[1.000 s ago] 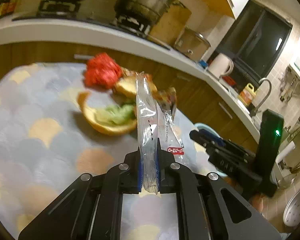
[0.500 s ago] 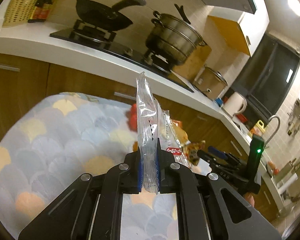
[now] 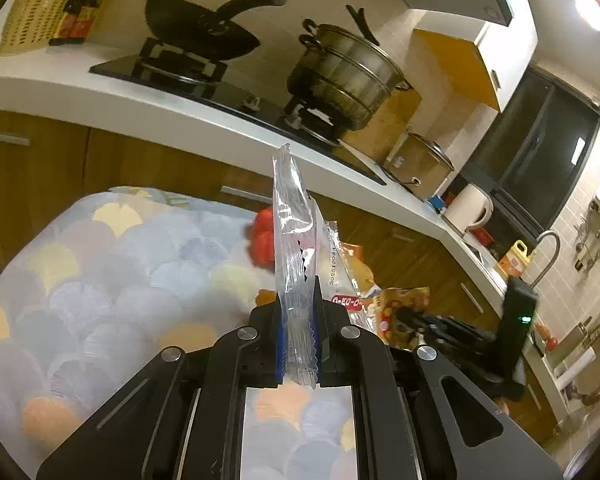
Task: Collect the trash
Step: 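Grasp the orange snack bag with the right gripper, then carry the plastic bag and snack bag over the basket and open both grippers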
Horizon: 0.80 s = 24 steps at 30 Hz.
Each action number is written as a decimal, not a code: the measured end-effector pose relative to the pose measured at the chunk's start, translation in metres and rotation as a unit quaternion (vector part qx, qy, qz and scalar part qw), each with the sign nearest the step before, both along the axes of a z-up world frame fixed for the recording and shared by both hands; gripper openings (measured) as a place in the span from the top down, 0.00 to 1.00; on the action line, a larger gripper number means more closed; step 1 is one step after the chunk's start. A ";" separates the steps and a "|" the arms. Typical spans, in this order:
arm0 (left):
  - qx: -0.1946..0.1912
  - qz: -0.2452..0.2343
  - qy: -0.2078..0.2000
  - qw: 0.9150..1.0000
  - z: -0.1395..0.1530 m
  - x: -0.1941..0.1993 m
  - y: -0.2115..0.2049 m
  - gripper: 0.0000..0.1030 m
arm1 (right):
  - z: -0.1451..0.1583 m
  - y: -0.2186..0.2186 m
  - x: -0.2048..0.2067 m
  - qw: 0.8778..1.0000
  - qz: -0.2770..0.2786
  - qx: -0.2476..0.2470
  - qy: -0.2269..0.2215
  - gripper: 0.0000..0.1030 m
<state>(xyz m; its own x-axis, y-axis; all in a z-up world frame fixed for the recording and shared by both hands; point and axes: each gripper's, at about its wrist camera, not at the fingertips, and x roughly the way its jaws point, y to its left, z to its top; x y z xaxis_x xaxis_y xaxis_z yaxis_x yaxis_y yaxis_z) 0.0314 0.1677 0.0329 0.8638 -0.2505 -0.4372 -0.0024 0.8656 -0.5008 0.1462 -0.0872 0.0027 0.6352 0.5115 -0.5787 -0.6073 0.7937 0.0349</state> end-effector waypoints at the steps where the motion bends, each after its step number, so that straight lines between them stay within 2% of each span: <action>1: 0.002 -0.004 -0.003 1.000 0.003 0.000 -0.003 0.93 | 0.005 -0.005 -0.005 1.000 -0.002 0.010 -0.004 0.92; 6: 0.010 -0.028 -0.015 0.999 0.015 0.000 -0.028 0.93 | 0.030 -0.041 -0.029 0.998 -0.041 0.035 -0.035 0.92; 10: 0.033 -0.055 -0.016 0.998 0.021 0.004 -0.065 0.93 | 0.039 -0.073 -0.042 0.994 -0.092 0.031 -0.054 0.92; 17: 0.067 -0.111 -0.009 0.992 0.016 0.020 -0.144 0.93 | 0.035 -0.140 -0.056 0.979 -0.194 0.010 -0.058 0.92; 24: 0.110 -0.159 -0.003 0.981 0.010 0.042 -0.220 0.93 | 0.024 -0.206 -0.065 0.964 -0.262 0.013 -0.047 0.92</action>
<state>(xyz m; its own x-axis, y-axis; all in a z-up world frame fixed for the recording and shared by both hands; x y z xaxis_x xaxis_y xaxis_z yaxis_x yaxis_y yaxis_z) 0.0733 -0.0523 0.0428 0.7600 -0.4074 -0.5064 0.2865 0.9094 -0.3016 0.0810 -0.2928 0.0271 0.8594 0.1191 -0.4973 -0.1239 0.9920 0.0233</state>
